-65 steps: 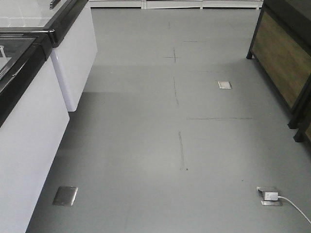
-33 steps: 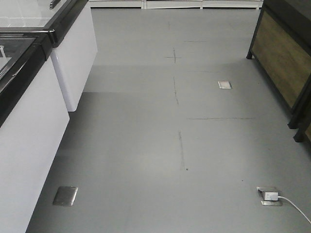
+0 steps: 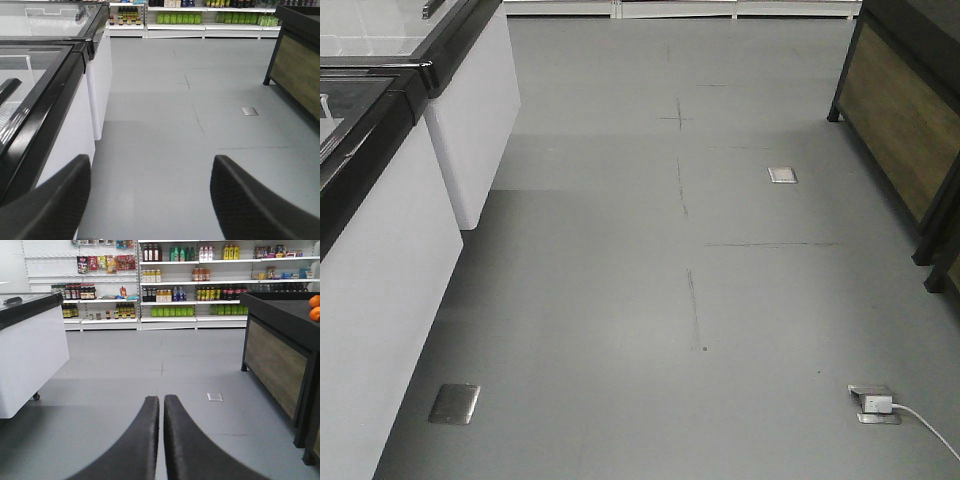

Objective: Left arm holds basket, right arm returns cookies

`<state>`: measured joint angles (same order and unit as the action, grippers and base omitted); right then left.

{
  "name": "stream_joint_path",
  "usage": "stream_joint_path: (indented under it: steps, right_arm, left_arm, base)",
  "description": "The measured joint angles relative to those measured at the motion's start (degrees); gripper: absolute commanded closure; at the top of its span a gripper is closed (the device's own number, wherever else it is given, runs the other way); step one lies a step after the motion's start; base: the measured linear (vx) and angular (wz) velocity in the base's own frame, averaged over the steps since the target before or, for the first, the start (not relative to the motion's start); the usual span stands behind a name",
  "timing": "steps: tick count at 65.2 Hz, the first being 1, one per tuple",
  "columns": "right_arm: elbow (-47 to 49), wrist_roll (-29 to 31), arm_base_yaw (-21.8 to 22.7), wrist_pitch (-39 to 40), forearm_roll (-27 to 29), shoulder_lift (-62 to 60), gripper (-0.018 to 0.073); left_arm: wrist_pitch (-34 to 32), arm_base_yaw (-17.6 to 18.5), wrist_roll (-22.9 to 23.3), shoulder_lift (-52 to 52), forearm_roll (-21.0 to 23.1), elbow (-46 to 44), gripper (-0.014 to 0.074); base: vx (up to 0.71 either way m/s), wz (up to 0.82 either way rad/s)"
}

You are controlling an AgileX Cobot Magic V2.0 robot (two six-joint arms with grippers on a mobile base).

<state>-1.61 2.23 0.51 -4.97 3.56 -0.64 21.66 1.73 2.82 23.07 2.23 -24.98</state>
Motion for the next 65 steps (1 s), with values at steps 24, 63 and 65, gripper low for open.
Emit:
stream_joint_path:
  steps: [24, 63, 65]
  right_arm:
    - [0.0, 0.0, 0.0, 0.0, 0.0, 0.0, 0.0570]
    - [0.0, 0.0, 0.0, 0.0, 0.0, 0.0, 0.0570]
    - [0.0, 0.0, 0.0, 0.0, 0.0, 0.0, 0.0570]
  left_arm:
    - [10.4, 0.0, 9.7, 9.5, 0.6, -3.3, 0.0157]
    - [18.3, -6.0, 18.9, 36.1, 9.4, -27.4, 0.0157]
    - [19.5, -7.7, 18.9, 36.4, 10.0, -28.9, 0.0157]
  base:
    - [0.00, 0.00]
    - [0.00, 0.00]
    - [0.00, 0.00]
